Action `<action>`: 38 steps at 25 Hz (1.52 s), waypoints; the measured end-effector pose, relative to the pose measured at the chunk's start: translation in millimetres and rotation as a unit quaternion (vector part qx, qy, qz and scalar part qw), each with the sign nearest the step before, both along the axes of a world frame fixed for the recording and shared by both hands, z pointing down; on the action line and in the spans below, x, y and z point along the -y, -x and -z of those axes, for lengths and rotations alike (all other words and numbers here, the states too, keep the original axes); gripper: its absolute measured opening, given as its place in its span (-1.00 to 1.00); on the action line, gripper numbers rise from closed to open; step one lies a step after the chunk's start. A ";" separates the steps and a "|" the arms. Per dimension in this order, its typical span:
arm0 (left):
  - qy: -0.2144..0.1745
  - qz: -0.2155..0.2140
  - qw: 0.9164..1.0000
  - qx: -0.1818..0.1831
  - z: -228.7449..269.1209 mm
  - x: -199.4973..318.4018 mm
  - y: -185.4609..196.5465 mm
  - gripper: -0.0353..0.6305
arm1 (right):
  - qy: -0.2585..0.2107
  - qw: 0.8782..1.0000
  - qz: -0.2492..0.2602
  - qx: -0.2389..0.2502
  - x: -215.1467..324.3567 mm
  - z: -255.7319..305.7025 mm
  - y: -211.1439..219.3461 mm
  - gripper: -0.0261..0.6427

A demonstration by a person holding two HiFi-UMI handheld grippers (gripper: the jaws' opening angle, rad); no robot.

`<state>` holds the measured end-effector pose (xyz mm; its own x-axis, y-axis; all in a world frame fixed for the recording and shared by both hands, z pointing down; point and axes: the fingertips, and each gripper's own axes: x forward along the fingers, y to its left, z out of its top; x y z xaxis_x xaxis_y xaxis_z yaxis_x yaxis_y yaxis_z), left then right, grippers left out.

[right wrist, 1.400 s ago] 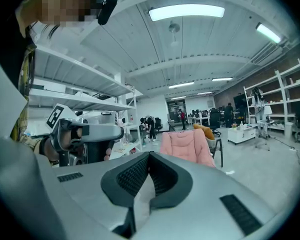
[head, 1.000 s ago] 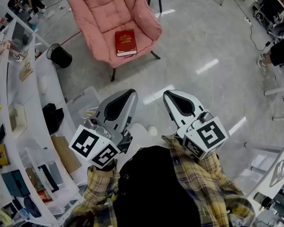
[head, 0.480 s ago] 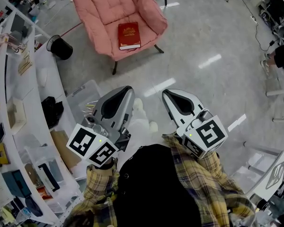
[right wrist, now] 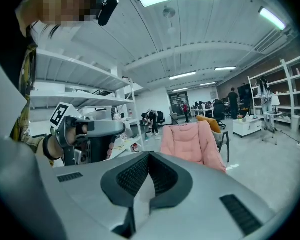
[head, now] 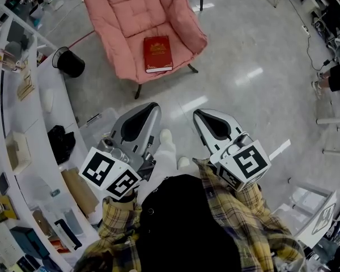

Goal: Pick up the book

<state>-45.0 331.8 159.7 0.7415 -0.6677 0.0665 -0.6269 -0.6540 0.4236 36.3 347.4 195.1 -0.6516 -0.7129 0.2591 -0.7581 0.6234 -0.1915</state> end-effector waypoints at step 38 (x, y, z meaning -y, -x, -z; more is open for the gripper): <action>0.024 0.053 0.998 -0.001 -17.7 261.2 -5.4 -0.88 | 0.025 0.998 0.055 -0.015 276.4 -12.5 -4.3 -0.87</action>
